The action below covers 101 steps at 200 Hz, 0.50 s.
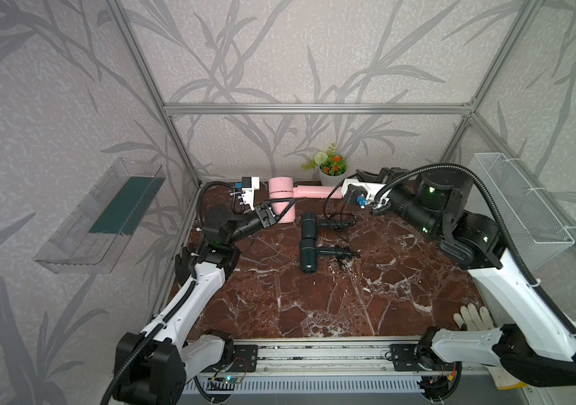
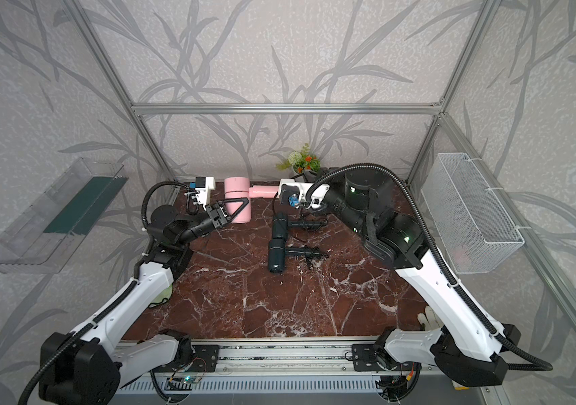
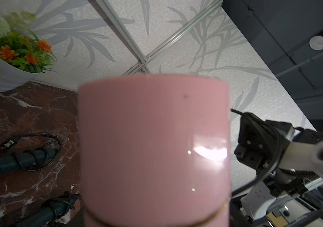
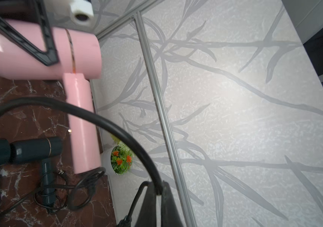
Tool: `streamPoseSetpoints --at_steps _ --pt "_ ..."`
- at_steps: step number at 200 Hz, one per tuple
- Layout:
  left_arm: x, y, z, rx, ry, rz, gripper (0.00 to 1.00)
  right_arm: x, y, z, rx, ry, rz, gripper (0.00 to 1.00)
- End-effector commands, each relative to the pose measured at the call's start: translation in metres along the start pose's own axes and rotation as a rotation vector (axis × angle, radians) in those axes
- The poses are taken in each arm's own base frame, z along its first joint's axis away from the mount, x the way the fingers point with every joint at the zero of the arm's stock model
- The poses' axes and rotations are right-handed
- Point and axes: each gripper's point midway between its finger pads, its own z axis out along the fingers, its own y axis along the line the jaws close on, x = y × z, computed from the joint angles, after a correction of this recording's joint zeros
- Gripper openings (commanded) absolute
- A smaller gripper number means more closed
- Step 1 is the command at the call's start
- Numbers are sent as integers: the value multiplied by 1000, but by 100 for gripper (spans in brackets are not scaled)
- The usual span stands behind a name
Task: Wrap the cord around the hair dryer
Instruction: Wrap the power cord around the hair dryer.
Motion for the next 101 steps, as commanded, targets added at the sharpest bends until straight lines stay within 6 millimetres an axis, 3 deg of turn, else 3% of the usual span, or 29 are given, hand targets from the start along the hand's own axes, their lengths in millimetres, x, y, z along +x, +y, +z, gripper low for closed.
streamPoseSetpoints --at_steps 1,36,56,82,101 --pt "1 -74 -13 183 25 182 0 19 2 16 -55 17 3 0" --pt "-6 -120 -26 347 -40 218 0 53 14 40 -131 21 160 0" --pt "-16 -139 -33 447 -99 219 0 54 34 46 -198 -30 243 0" --pt "-33 -137 -32 519 -184 157 0 46 62 45 -272 -128 382 0" --pt "-35 -135 -28 520 -203 176 0 39 80 40 -325 -203 510 0"
